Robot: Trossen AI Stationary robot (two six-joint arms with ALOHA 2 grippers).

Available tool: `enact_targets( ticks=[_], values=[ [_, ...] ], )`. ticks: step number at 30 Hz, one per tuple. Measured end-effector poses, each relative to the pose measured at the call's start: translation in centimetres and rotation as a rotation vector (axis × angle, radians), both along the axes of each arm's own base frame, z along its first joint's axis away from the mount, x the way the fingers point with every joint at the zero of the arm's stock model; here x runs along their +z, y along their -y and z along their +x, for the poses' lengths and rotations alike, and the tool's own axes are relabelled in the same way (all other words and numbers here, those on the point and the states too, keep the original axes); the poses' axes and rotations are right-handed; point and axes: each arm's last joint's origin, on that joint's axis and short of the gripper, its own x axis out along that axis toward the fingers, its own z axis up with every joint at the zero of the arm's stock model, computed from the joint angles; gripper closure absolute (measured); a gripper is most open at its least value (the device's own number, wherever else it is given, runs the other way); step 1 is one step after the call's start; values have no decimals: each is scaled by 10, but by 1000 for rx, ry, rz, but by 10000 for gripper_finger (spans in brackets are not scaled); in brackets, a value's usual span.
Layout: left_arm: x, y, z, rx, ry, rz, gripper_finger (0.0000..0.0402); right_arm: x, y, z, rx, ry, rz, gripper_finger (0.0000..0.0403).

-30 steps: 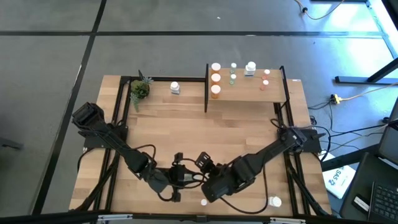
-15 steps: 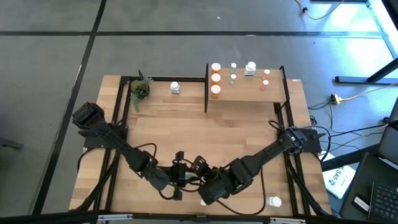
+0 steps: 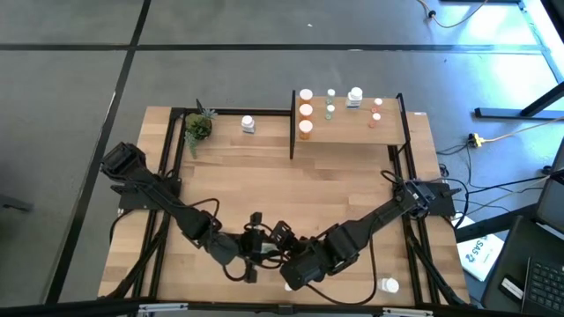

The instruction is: Pick and place medicine bottles onto shelf by color

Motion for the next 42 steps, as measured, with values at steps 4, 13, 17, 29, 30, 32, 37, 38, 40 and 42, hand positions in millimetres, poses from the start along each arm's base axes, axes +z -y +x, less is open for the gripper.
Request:
enact_targets(
  ticks=[4,13,17,29,30,32,37,38,40,42],
  values=[
    [-1,-2,1,6,-4,4,305,0,1,0,-2,-4,-1,202],
    [-5,-4,0,21,-45,30,305,0,11,-10,-95,-94,-23,202],
    [-7,-4,-1,27,-59,42,305,9,20,-21,-165,-130,-12,202],
    [-4,-11,-3,111,-59,140,305,65,45,-55,-183,-105,209,202],
    [-3,-12,-3,113,-55,149,305,68,47,-56,-186,-102,214,202],
    [-2,-14,-2,123,-51,193,305,72,53,-59,-214,-102,225,202],
    [-1,-18,-1,182,-44,285,305,80,70,-65,-301,-107,245,202],
    [-1,-19,-1,187,-48,294,305,82,72,-66,-316,-102,255,202],
    [-2,-22,0,201,-56,309,305,83,74,-66,-333,-101,261,202],
    [-4,-26,1,221,-76,308,305,82,75,-66,-335,-107,257,202]
  ],
)
